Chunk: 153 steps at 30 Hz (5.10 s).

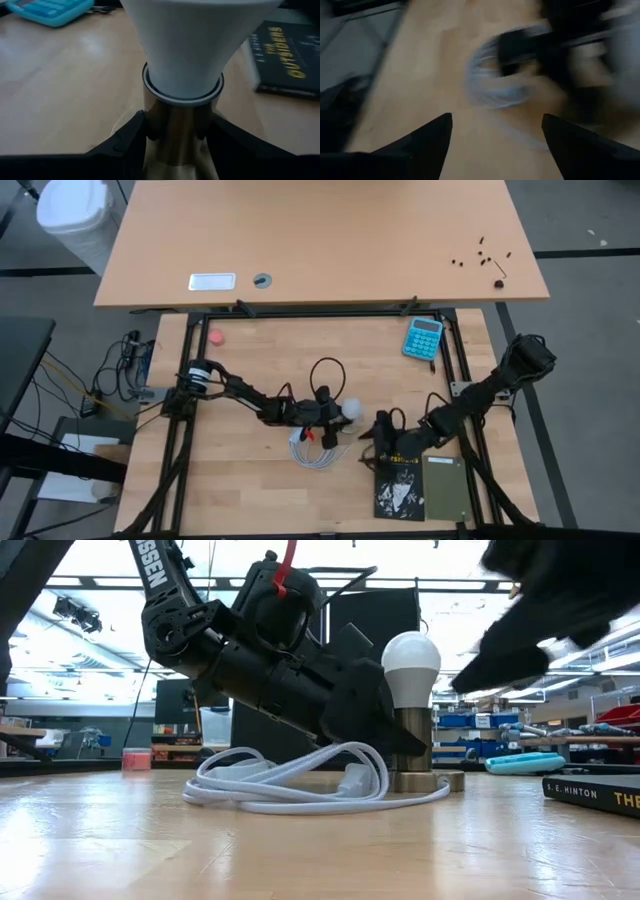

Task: Screw lightbulb
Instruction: Insert the white lightbulb into the silver lamp

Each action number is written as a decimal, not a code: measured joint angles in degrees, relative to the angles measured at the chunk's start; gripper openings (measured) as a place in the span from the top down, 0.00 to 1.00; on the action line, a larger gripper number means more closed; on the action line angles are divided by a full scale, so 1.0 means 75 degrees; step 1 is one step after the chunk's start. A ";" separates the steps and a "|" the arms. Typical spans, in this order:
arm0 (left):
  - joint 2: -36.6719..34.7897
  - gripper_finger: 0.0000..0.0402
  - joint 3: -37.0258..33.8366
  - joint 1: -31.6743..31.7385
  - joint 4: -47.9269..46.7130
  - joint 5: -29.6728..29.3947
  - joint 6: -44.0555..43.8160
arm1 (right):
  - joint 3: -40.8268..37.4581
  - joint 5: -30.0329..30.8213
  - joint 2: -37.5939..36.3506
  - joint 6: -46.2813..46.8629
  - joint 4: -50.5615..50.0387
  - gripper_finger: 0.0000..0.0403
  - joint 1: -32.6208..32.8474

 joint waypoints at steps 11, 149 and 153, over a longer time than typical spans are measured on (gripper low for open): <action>0.0003 0.54 -0.0006 0.0011 0.0055 0.0388 0.0224 | 0.0000 0.2234 0.0029 -0.0024 -0.0914 0.27 -0.0269; 0.0020 0.54 -0.0015 -0.0091 0.0400 0.0005 -0.0270 | 0.6878 -0.2198 0.3316 0.0556 -0.9500 0.32 -0.2796; 0.0020 0.54 -0.0015 -0.0070 0.0407 -0.0058 -0.0297 | 0.6869 -0.2204 0.3308 0.0547 -0.9566 0.34 -0.2901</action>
